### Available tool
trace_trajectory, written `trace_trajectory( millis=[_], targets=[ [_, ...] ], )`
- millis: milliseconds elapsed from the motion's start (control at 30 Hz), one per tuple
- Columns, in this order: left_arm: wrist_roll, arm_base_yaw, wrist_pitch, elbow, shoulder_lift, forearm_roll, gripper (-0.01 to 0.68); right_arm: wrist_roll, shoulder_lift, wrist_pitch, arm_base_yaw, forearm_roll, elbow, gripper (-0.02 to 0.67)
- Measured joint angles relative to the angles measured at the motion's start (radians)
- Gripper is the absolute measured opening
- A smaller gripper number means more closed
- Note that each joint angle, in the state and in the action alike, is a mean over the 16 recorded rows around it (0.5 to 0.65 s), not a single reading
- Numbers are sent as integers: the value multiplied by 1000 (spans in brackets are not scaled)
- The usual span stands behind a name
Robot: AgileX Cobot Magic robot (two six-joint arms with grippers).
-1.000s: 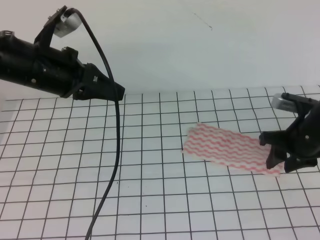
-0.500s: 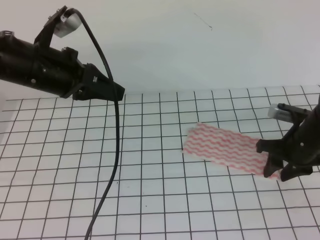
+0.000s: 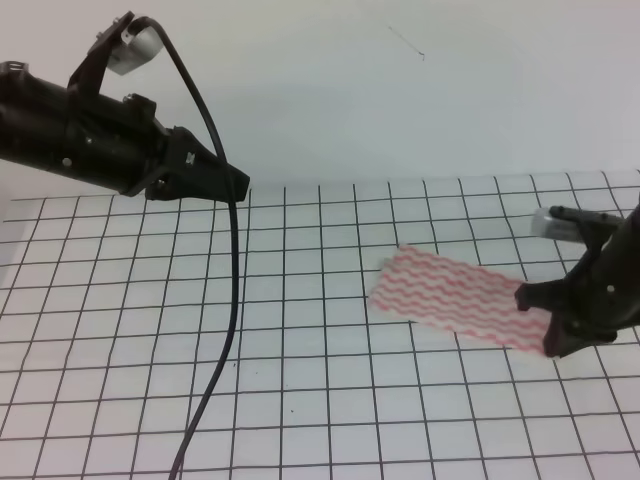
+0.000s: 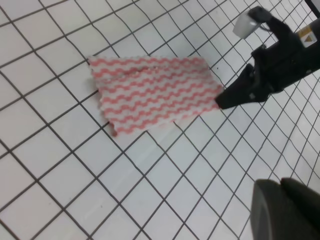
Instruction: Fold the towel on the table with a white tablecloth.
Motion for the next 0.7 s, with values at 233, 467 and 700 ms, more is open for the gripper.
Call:
trace_trajectory(
  millis=[233, 467, 700],
  targets=[
    [0, 0, -6, 0, 1, -12, 0, -44, -37, 74, 0, -79, -78, 9],
    [25, -18, -47, -9, 31, -90, 0, -84, -45, 161, 0, -143, -153, 7],
    [64, -83, -91, -74, 145, -185, 0, -112, -28, 214, 0, -182, -176, 6]
  ],
)
